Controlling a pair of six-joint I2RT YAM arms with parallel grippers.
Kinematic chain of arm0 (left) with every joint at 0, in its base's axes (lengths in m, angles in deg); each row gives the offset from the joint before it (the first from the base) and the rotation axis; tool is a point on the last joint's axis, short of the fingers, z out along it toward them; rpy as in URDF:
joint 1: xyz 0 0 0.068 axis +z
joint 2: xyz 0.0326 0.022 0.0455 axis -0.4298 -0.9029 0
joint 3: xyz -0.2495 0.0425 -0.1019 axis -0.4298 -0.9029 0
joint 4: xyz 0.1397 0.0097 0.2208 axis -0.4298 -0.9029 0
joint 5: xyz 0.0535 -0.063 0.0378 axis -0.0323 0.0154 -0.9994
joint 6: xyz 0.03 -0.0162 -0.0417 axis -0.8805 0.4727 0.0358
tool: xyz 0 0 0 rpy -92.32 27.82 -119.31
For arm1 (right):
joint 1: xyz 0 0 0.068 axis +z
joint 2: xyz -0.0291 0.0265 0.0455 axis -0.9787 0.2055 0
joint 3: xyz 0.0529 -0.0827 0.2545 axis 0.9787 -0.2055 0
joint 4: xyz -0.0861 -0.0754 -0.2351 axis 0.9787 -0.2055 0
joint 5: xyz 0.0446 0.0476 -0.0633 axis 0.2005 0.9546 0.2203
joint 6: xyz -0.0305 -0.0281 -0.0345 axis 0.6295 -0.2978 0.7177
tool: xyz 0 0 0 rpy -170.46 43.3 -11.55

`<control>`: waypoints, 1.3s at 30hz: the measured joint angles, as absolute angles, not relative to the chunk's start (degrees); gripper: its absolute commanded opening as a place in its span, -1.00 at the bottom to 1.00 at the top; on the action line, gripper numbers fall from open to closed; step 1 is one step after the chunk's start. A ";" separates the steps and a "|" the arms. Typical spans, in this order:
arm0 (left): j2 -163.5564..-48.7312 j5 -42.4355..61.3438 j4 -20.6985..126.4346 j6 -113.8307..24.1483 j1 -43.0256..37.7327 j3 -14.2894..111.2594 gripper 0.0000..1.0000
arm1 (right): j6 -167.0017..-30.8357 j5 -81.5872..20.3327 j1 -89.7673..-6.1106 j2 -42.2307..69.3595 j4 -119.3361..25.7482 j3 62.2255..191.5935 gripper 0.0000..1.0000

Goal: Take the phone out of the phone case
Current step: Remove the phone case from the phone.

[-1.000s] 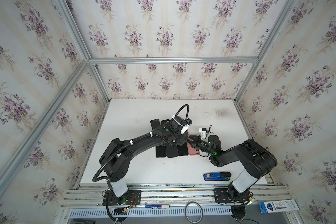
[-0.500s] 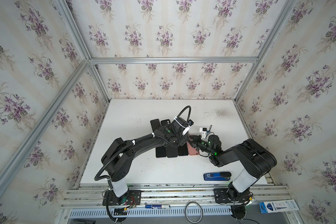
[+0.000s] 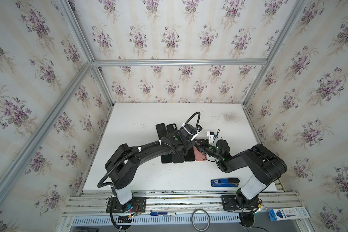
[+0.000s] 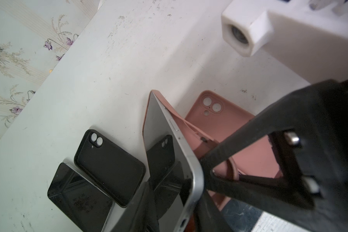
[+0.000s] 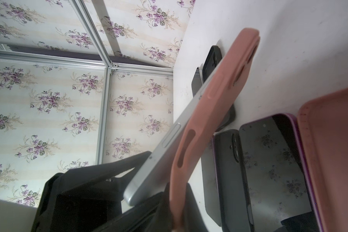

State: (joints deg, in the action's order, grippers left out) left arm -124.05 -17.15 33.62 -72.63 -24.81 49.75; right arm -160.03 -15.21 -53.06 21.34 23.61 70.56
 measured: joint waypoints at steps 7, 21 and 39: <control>-124.03 -15.99 34.62 -73.53 -24.79 49.60 -0.70 | -160.12 -15.16 -53.06 20.31 23.19 70.60 -1.00; -120.14 -19.22 34.36 -76.56 -24.59 49.81 -0.97 | -157.45 -13.85 -53.08 16.20 17.55 71.96 -1.00; -118.85 -28.49 37.33 -87.75 -21.79 50.78 -0.97 | -143.86 -9.79 -63.70 11.48 -17.94 84.75 -1.00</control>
